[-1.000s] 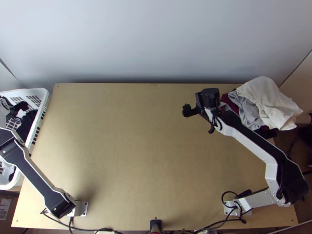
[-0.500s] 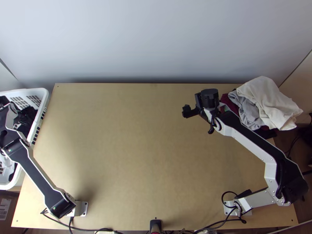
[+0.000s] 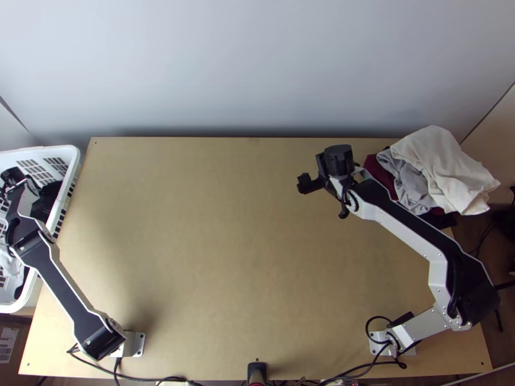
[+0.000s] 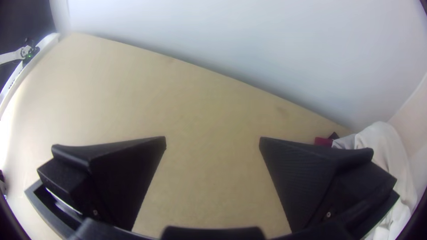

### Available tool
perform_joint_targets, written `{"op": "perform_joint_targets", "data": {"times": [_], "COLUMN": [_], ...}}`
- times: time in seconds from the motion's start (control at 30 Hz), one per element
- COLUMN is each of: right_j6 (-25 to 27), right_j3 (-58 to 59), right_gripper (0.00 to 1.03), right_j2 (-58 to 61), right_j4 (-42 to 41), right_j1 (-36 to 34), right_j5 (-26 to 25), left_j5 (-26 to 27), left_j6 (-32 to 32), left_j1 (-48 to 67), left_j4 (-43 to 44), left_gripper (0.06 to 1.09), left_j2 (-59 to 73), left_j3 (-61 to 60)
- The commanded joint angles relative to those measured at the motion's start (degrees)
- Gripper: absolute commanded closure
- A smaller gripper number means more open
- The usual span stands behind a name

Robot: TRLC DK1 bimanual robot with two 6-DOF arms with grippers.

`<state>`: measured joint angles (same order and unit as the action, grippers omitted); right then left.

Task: Fold the t-shirt

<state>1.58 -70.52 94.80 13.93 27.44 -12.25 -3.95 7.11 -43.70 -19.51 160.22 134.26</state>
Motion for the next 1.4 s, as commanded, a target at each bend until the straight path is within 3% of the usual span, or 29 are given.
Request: {"op": "perform_joint_targets", "data": {"times": [0.0, 0.43, 0.5, 0.53, 0.63, 0.93, 1.37], "right_j6": [1.1, 1.4, 1.3, 1.4, 1.3, 1.1, 0.9], "right_j3": [-2.1, -3.0, -3.0, -3.0, -3.2, -3.7, -6.3], "right_gripper": [0.05, 0.05, 0.05, 0.05, 0.05, 0.05, 0.05], "right_j2": [2.7, 3.6, 3.7, 3.8, 4.2, 6.0, 8.6], "right_j4": [0.2, 1.7, 1.8, 1.7, 1.7, 1.6, 0.9], "right_j1": [1.7, 3.4, 3.4, 3.5, 3.8, 4.9, 6.3], "right_j5": [-0.9, -3.8, -3.9, -4.0, -4.1, -4.8, -6.0], "left_j5": [-0.3, 0.6, 0.7, 0.7, 0.9, -0.2, 0.9], "left_j6": [1.1, 0.9, 0.9, 0.6, -1.1, -3.4, -10.2], "left_j1": [0.5, 3.5, 3.7, 3.8, 3.4, 1.1, -0.6], "left_j4": [3.8, 8.3, 8.8, 9.3, 12.9, 14.8, 2.8], "left_gripper": [0.11, 0.11, 0.16, 0.27, 1.06, 1.05, 1.05], "left_j2": [3.2, 6.5, 6.9, 7.0, 7.5, 5.4, -12.7], "left_j3": [1.0, 1.2, 1.2, 1.2, 1.2, 1.2, -0.9]}}
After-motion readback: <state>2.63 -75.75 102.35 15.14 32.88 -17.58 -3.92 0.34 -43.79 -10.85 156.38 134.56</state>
